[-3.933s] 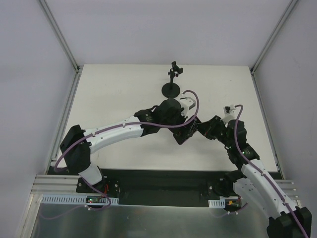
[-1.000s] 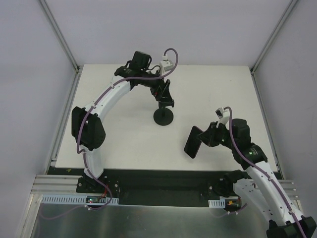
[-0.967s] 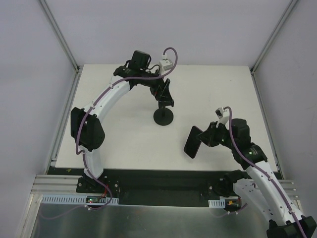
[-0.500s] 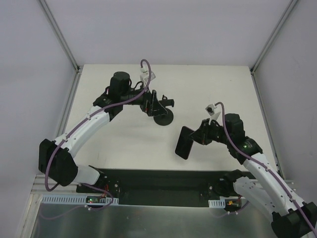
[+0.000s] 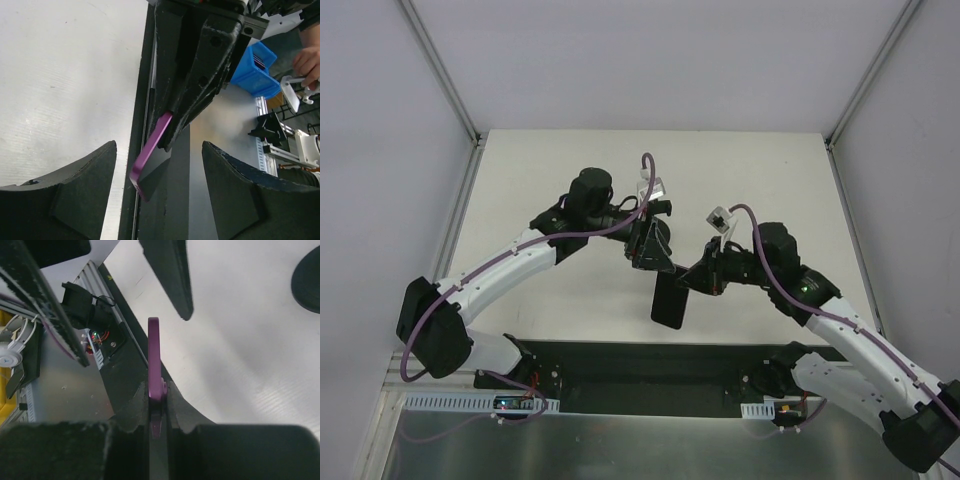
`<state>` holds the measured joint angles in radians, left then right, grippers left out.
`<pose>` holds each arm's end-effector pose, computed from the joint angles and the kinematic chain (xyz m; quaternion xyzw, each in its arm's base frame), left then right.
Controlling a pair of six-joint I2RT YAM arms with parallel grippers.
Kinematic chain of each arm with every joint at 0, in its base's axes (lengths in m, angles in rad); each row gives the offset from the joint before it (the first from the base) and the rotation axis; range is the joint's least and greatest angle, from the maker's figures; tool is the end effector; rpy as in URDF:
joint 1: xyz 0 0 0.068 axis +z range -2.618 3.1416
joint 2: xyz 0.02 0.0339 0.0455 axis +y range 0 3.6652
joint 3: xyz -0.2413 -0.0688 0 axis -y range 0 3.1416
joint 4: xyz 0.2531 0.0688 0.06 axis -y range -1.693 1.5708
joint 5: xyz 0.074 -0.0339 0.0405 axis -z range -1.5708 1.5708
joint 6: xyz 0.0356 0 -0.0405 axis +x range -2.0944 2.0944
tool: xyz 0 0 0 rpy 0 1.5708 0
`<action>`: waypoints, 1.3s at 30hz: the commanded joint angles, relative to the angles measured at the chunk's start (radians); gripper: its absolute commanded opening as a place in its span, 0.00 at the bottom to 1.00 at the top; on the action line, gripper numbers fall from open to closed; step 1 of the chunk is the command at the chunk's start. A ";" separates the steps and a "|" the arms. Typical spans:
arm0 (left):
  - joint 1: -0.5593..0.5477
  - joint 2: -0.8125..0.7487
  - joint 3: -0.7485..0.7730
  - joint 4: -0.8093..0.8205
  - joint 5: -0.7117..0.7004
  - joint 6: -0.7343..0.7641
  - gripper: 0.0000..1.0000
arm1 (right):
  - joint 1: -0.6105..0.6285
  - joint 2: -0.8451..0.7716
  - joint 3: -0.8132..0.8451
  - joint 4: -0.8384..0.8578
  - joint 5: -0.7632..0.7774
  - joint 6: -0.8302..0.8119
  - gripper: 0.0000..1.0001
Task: Place the phone on the phone stand
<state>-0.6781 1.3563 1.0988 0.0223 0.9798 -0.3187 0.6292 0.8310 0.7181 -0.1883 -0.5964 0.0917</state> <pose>0.2306 -0.2237 0.3210 0.4105 0.6296 -0.5857 0.3033 0.1616 0.1423 0.2921 -0.3723 0.6958 0.4213 0.4470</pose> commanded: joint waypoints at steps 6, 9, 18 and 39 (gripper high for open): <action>-0.021 0.009 0.030 -0.016 0.102 0.058 0.73 | 0.055 -0.053 0.060 0.093 -0.068 -0.009 0.01; -0.038 0.020 0.033 -0.071 0.132 0.093 0.64 | 0.060 -0.069 0.063 0.099 -0.063 -0.003 0.01; -0.087 0.017 0.039 -0.133 0.148 0.138 0.27 | 0.090 -0.036 0.106 0.107 -0.075 -0.001 0.01; -0.051 -0.223 0.042 -0.096 -0.113 0.041 0.00 | 0.148 -0.043 0.000 0.246 0.012 0.103 0.77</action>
<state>-0.7582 1.1957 1.0973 -0.1696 0.8494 -0.1940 0.7586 0.8005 0.7525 -0.0570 -0.5789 0.1474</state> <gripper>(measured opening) 0.055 0.769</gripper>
